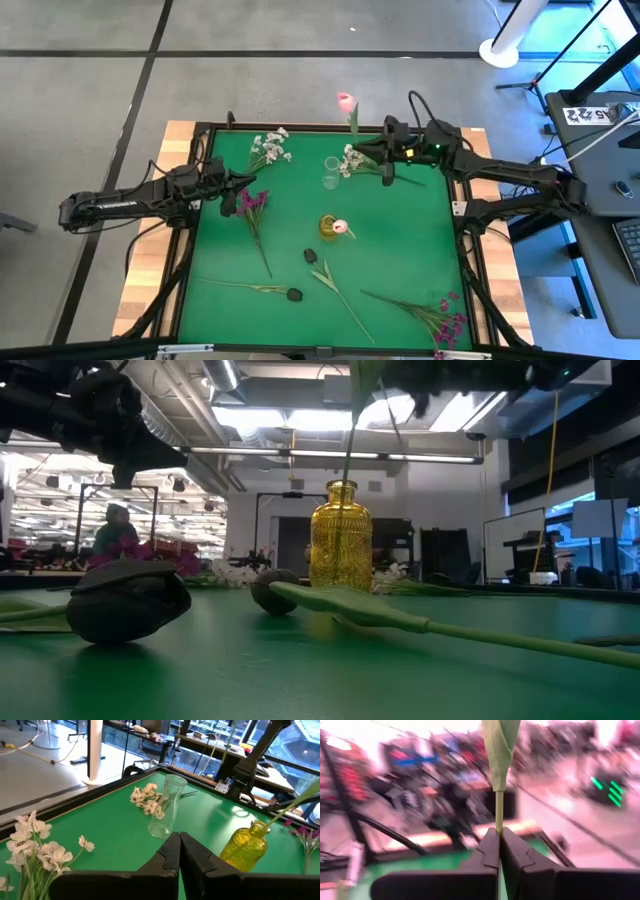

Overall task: Sort flowers into vase by color
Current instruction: Put the pink tulip into the yellow vase

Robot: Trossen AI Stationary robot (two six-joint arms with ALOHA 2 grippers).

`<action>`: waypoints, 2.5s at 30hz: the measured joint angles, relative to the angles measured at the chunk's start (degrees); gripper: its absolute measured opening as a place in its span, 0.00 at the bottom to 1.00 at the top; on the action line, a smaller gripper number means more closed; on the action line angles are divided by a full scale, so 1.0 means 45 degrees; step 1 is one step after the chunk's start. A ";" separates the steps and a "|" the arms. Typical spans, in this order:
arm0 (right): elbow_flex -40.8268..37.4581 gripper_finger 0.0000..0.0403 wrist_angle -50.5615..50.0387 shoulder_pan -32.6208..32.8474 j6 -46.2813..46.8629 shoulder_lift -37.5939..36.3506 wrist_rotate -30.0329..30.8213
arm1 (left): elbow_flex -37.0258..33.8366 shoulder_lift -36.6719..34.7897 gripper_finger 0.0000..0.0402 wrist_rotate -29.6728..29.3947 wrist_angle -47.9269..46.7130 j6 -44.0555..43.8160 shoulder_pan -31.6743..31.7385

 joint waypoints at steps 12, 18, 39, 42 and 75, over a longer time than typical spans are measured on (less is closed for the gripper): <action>0.0000 0.00 0.6116 -0.0080 -0.0289 0.3576 0.0026 | 0.0000 0.0000 0.00 0.0014 -0.0012 -0.0052 -0.0004; -0.0005 0.00 0.8085 -0.0647 -0.0472 0.4938 -0.1263 | 0.0000 0.0000 0.00 0.0016 -0.0195 -0.0690 0.0000; -0.0010 0.00 0.9062 -0.1089 0.1964 0.3131 -0.2916 | 0.0000 0.0000 0.00 0.0015 -0.0909 -0.0687 -0.0003; -0.0010 0.00 0.8698 -0.0655 0.2686 0.2108 -0.3960 | 0.0000 0.0000 0.00 0.0015 -0.1095 -0.0695 0.0000; -0.1084 0.00 0.0947 0.5229 -0.3397 -0.1150 0.2461 | 0.0000 0.0004 0.00 0.0015 -0.1275 -0.0772 -0.0003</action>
